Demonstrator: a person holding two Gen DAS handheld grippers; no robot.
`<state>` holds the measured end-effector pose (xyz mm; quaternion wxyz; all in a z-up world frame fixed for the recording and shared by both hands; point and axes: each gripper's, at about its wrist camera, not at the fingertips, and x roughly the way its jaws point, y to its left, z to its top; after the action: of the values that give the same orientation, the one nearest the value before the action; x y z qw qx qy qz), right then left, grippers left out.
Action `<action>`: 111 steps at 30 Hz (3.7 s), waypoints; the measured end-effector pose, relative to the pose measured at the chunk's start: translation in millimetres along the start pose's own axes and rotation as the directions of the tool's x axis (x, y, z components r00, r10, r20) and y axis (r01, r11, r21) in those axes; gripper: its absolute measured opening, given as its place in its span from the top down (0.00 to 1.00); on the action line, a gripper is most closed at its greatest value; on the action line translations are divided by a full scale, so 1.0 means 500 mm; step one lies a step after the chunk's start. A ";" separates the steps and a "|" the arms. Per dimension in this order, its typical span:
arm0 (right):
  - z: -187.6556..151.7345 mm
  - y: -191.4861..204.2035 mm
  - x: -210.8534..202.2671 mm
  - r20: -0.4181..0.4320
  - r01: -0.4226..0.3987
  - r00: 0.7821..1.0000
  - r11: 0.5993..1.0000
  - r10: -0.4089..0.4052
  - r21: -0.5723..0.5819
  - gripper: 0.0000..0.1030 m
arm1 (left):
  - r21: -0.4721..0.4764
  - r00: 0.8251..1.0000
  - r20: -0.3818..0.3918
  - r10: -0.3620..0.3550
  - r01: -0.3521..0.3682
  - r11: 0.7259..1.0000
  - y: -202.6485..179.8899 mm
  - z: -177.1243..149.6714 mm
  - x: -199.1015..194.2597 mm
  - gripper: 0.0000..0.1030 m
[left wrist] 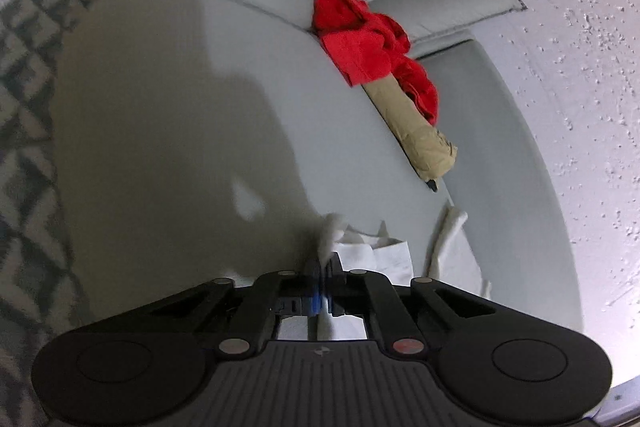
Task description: Fold clothes
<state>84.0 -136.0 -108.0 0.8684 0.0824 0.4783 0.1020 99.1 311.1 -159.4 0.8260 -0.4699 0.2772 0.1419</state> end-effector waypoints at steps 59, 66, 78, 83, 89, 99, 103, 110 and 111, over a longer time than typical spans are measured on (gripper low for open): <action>0.193 -0.431 -0.045 0.280 0.029 0.955 0.971 -0.098 0.239 1.00 | 0.613 0.914 -0.402 0.047 0.231 0.755 -0.387 -0.451 -0.010 0.68; 0.111 -0.461 -0.098 0.276 0.256 0.895 0.911 -0.350 0.325 1.00 | 0.626 0.885 -0.458 0.080 0.257 0.737 -0.378 -0.492 -0.006 0.68; 0.095 -0.387 -0.107 0.181 0.449 0.845 0.852 -0.503 0.269 0.51 | 0.630 0.904 -0.422 0.072 0.235 0.740 -0.347 -0.456 -0.065 0.66; 0.076 -0.327 -0.137 0.192 0.209 0.949 0.954 -0.251 0.215 0.65 | 0.707 0.941 -0.322 0.102 0.168 0.687 -0.334 -0.460 -0.074 0.74; 0.056 -0.250 -0.024 0.019 0.098 0.995 0.994 -0.099 0.049 0.71 | 0.852 0.948 -0.254 0.194 0.124 0.508 -0.306 -0.500 -0.074 0.75; 0.059 -0.262 -0.092 -0.176 0.195 0.964 0.980 -0.199 -0.040 0.70 | 0.832 0.936 -0.313 0.161 0.189 0.521 -0.298 -0.461 -0.175 0.74; 0.071 -0.219 -0.072 -0.171 -0.010 0.985 0.998 -0.001 -0.063 0.71 | 0.811 0.937 -0.279 0.208 0.114 0.574 -0.292 -0.461 -0.124 0.75; 0.043 -0.175 -0.017 -0.332 -0.061 0.943 0.987 0.008 -0.149 0.71 | 0.786 0.808 -0.449 0.382 0.154 0.599 -0.247 -0.477 -0.089 0.76; 0.041 -0.185 -0.023 -0.376 -0.054 0.927 0.990 0.002 -0.128 0.71 | 0.762 0.790 -0.477 0.386 0.153 0.629 -0.243 -0.463 -0.088 0.79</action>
<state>104.3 -229.2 -110.1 0.7630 0.0090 0.6260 0.1608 48.6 51.2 -142.5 0.8002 -0.0718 0.5886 -0.0900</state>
